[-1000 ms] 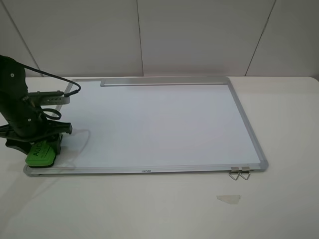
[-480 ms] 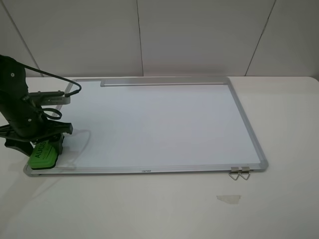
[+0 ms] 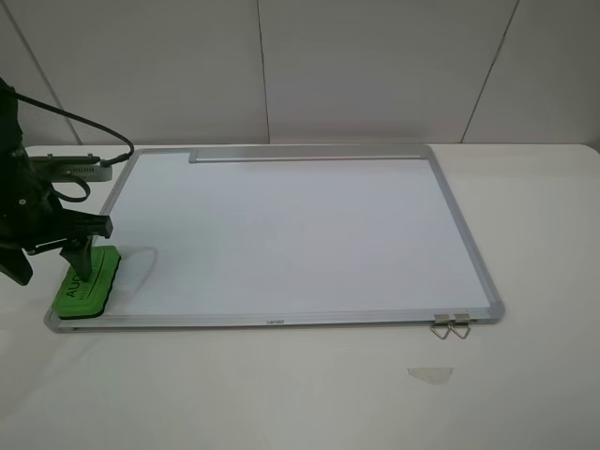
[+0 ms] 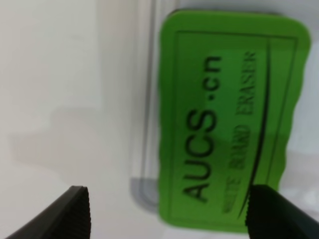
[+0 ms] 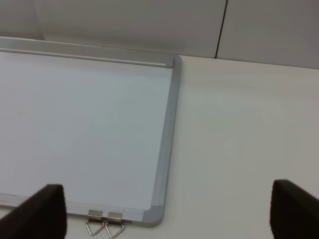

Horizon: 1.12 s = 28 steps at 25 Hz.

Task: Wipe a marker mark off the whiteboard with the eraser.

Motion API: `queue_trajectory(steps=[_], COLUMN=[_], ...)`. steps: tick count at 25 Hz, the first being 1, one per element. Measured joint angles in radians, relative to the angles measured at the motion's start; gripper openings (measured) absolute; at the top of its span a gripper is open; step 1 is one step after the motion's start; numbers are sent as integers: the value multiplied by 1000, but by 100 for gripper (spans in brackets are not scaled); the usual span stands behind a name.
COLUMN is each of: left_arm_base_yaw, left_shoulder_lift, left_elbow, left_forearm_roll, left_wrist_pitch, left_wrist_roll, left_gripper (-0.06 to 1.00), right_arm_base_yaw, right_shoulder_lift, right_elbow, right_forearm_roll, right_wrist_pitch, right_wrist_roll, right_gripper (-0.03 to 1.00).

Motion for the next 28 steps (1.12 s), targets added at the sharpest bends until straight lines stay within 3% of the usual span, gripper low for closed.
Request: queue_trajectory(steps=[5, 10, 16, 28], left_arm_base_yaw=[62, 121, 142, 142], left_shoulder_lift=[-36, -80, -198, -663], left_elbow=[-101, -107, -57, 152], left_forearm_roll=[0, 0, -28, -108], left_wrist_pitch=[211, 380, 384, 379], left_wrist_roll=[95, 180, 223, 315], left_gripper=[66, 66, 66, 66], right_arm_base_yaw=[0, 0, 0, 0], right_shoulder_lift=[0, 0, 0, 0], right_elbow=[0, 0, 0, 0], right_forearm_roll=[0, 0, 0, 0], right_wrist_pitch=[0, 0, 0, 0], right_wrist_roll=[0, 0, 0, 0], right_gripper=[82, 82, 82, 82])
